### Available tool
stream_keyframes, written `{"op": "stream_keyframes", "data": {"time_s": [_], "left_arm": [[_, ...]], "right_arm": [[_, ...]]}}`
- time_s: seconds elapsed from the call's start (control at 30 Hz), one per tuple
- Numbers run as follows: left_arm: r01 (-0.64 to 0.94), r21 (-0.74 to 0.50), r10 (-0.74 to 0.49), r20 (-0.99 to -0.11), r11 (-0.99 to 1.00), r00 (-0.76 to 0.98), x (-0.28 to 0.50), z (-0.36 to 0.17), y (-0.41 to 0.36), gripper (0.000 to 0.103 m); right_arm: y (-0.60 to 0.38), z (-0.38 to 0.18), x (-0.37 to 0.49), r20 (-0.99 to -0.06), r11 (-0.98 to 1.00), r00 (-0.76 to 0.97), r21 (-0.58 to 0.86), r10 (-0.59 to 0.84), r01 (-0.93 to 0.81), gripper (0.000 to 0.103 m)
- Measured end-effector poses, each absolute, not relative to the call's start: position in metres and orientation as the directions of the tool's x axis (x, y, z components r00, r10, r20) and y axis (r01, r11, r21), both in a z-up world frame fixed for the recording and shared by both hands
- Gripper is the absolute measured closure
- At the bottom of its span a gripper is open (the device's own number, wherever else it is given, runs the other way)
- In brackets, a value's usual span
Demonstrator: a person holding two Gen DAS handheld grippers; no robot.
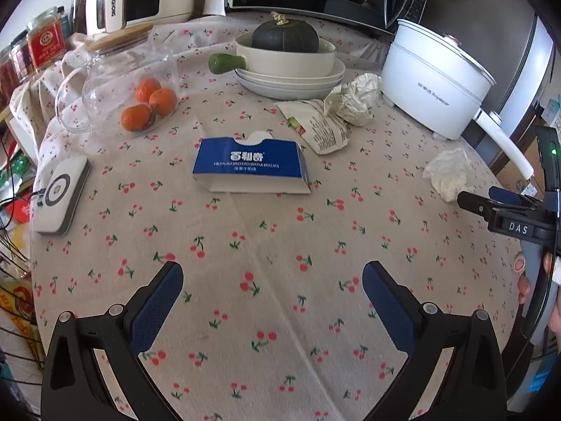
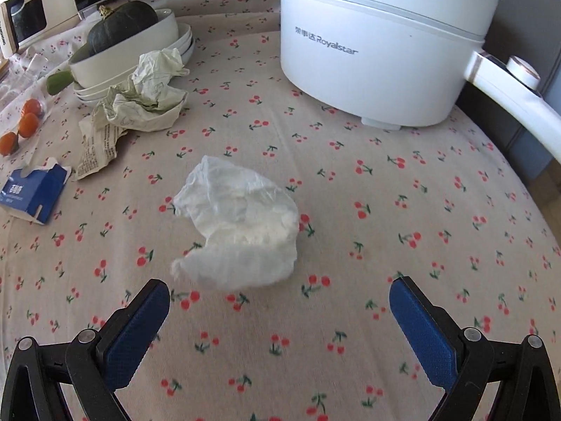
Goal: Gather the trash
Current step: 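Move both open tools from the bin back over the table, then close the right tool on the white tissue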
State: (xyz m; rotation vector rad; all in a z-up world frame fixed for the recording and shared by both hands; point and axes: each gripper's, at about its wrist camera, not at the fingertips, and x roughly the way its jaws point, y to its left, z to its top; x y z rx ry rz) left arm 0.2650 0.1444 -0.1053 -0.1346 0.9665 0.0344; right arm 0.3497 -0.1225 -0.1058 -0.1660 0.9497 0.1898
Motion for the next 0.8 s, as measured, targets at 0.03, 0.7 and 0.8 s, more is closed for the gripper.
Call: {"op": "stream_keyframes", "data": {"time_s": [0.03, 0.7, 0.8], "left_arm": [[-0.095, -0.086, -0.015, -0.815, 0.992, 0.579, 0.274, -0.107, 0.145, 0.0], [-0.105, 0.015, 0.072, -0.822, 0.994, 0.564, 0.379, -0.111, 0.165, 0.001], [-0.09, 0.007, 0.053, -0.848, 0.996, 0.527, 0.381, -0.121, 0.168, 0.008]], "right_arm": [[-0.119, -0.109, 0.354, -0.812, 0.967, 0.577, -0.068, 0.089, -0.244, 0.0], [-0.109, -0.128, 0.385, -0.794, 0.965, 0.582, 0.02, 0.174, -0.262, 0.06], [-0.112, -0.127, 0.383, -0.793, 0.966, 0.583, 0.028, 0.179, -0.258, 0.068]]}}
